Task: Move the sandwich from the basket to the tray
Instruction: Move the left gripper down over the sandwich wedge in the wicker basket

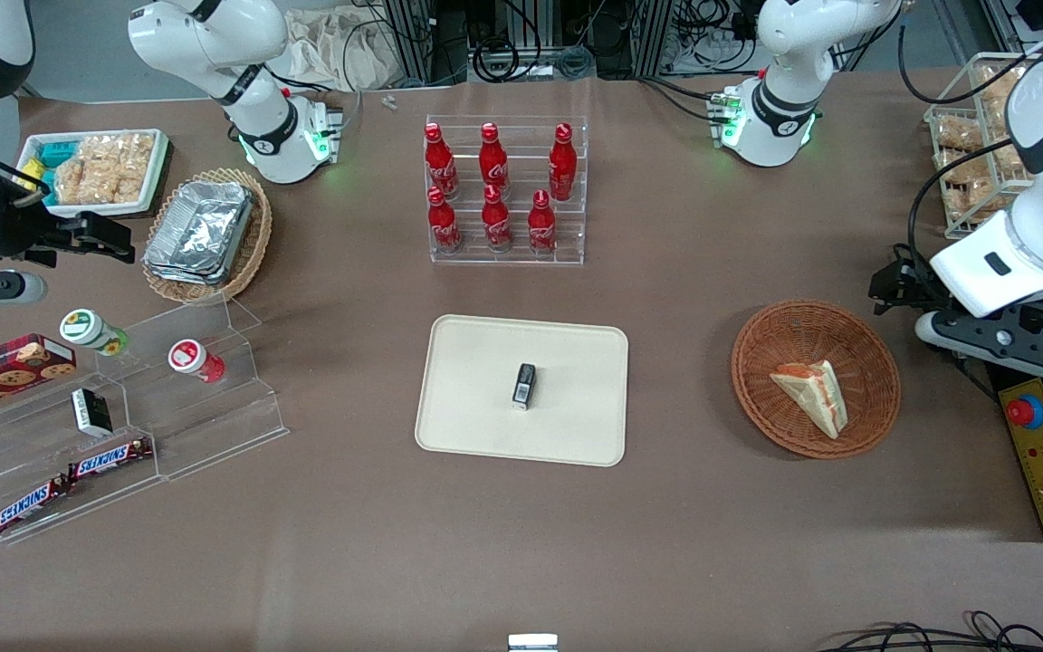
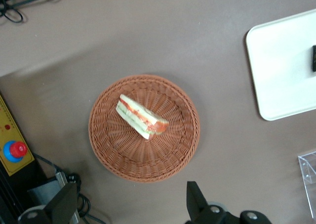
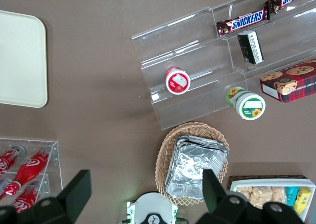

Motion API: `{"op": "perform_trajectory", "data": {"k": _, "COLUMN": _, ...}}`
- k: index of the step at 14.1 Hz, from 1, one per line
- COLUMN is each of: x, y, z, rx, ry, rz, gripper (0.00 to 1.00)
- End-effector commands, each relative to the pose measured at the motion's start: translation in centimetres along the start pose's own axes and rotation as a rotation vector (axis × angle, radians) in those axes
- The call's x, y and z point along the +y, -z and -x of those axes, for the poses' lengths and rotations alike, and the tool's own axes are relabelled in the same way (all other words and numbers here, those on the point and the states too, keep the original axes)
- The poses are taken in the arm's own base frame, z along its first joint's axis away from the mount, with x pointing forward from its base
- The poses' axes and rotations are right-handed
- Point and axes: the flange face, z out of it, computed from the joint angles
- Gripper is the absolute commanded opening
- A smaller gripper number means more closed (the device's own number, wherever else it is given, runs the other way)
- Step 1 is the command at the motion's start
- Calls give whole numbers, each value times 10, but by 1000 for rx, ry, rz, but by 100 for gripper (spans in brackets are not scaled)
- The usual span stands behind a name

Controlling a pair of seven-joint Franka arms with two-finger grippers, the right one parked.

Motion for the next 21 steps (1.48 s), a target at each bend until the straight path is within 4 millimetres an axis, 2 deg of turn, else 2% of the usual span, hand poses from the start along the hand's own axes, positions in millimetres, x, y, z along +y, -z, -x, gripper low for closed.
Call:
{"op": "perform_trajectory", "data": {"k": 1, "x": -3, "y": 1, "z": -5, "rx": -8, "ry": 44, "rz": 33, "gripper": 100}}
{"op": "perform_trajectory", "data": {"k": 3, "x": -3, "y": -4, "z": -7, "rx": -14, "ry": 64, "rz": 31, "gripper": 100}}
{"op": "perform_trajectory", "data": {"k": 5, "x": -4, "y": -26, "z": -9, "rx": -57, "ry": 83, "rz": 37, "gripper": 100}}
{"op": "perform_trajectory", "data": {"k": 7, "x": -7, "y": -51, "z": -5, "rx": -93, "ry": 203, "rz": 38, "gripper": 100}}
{"op": "perform_trajectory", "data": {"k": 12, "x": -6, "y": -135, "z": 5, "rx": -99, "ry": 583, "rz": 17, "gripper": 100}}
{"op": "perform_trajectory", "data": {"k": 16, "x": 4, "y": -210, "z": 17, "rx": -15, "ry": 794, "rz": -108, "gripper": 100}}
{"op": "perform_trajectory", "data": {"k": 18, "x": 5, "y": -229, "z": 17, "rx": -25, "ry": 826, "rz": -107, "gripper": 100}}
{"op": "perform_trajectory", "data": {"k": 21, "x": 5, "y": -247, "z": 24, "rx": -46, "ry": 831, "rz": -105, "gripper": 100}}
